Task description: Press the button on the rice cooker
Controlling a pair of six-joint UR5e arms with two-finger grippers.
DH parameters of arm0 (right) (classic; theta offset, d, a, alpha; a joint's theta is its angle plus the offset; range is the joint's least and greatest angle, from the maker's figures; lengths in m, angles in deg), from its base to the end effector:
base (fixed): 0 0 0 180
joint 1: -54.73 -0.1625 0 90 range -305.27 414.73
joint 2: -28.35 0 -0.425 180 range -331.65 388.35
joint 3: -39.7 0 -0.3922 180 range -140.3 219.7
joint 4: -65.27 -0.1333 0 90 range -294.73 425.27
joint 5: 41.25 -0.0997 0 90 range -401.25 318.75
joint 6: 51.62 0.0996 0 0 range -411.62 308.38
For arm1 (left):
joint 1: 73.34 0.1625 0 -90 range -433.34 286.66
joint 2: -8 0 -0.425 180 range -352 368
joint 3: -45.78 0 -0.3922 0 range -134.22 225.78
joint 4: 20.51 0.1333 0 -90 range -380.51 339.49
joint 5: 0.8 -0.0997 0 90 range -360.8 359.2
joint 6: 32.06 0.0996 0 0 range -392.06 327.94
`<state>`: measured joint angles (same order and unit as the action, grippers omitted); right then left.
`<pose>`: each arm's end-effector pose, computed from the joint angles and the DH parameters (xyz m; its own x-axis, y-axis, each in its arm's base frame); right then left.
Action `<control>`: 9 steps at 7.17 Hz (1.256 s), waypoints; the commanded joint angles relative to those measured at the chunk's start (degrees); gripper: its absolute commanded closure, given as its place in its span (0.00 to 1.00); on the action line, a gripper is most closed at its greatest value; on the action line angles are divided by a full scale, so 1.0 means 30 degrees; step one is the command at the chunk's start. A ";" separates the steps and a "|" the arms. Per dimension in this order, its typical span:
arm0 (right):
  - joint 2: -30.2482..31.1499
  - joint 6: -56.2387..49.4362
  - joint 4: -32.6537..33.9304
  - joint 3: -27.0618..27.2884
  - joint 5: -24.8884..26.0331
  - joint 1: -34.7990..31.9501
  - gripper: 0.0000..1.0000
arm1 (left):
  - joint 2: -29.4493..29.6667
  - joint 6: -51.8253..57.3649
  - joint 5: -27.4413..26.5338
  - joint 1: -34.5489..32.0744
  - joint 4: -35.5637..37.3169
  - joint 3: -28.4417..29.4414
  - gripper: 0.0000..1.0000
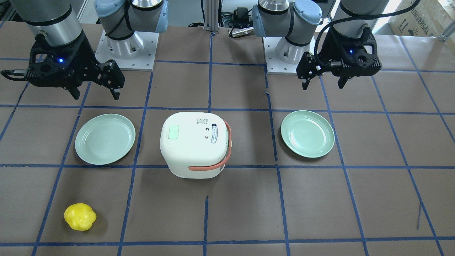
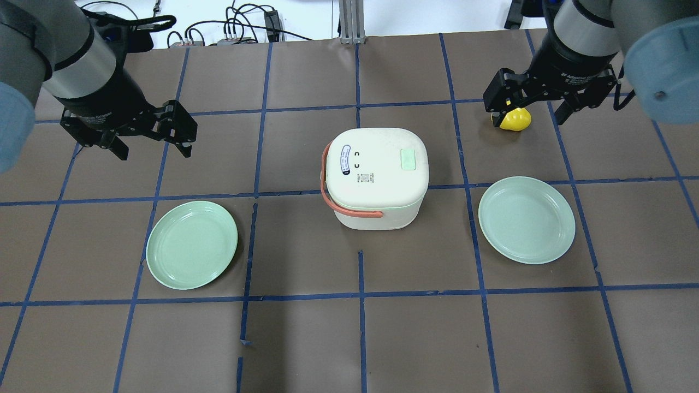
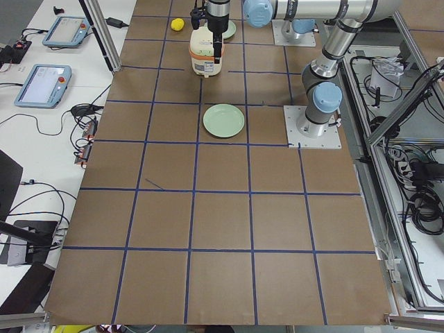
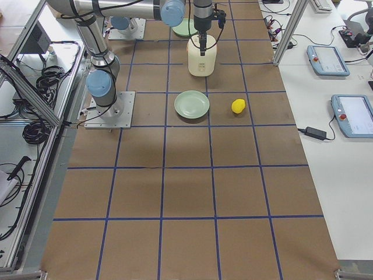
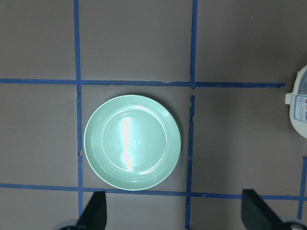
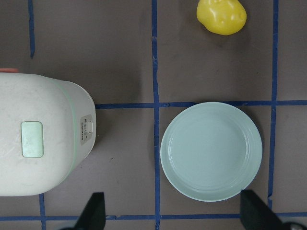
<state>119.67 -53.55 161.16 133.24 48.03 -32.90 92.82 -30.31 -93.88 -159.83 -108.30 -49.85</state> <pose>0.1143 -0.4931 0.4792 -0.9999 0.0069 -0.0104 0.0076 0.9979 -0.0644 -0.0998 -0.4635 0.4863 -0.9980 -0.0323 -0.0546 -0.0307 0.9991 -0.0291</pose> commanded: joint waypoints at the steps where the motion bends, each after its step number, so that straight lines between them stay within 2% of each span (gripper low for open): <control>1: 0.0001 -0.0002 0.0001 -0.0007 0.0036 0.0000 0.01 | 0.0000 0.0000 0.0000 0.0000 -0.0005 0.0000 0.00; 6: 0.0001 -0.0031 -0.0029 -0.0036 -0.0051 0.0000 0.01 | 0.0000 0.0000 0.0000 0.0000 0.0024 0.0000 0.00; 7: 0.0001 -0.0060 0.0000 -0.0036 -0.0197 0.0000 0.05 | 0.0000 0.0000 0.0000 0.0000 0.0024 0.0000 0.00; 8: 0.0001 -0.0002 -0.0028 -0.0036 -0.0430 0.0000 0.54 | 0.0000 0.0000 0.0000 0.0000 0.0024 0.0000 0.00; 9: -0.0028 -0.0031 0.0058 -0.0036 -0.1941 0.0000 0.95 | 0.0000 0.0000 0.0000 0.0000 0.0024 0.0000 0.00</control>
<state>119.65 -53.63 161.15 133.13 46.05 -32.90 92.82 -30.31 -93.88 -159.83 -108.23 -49.85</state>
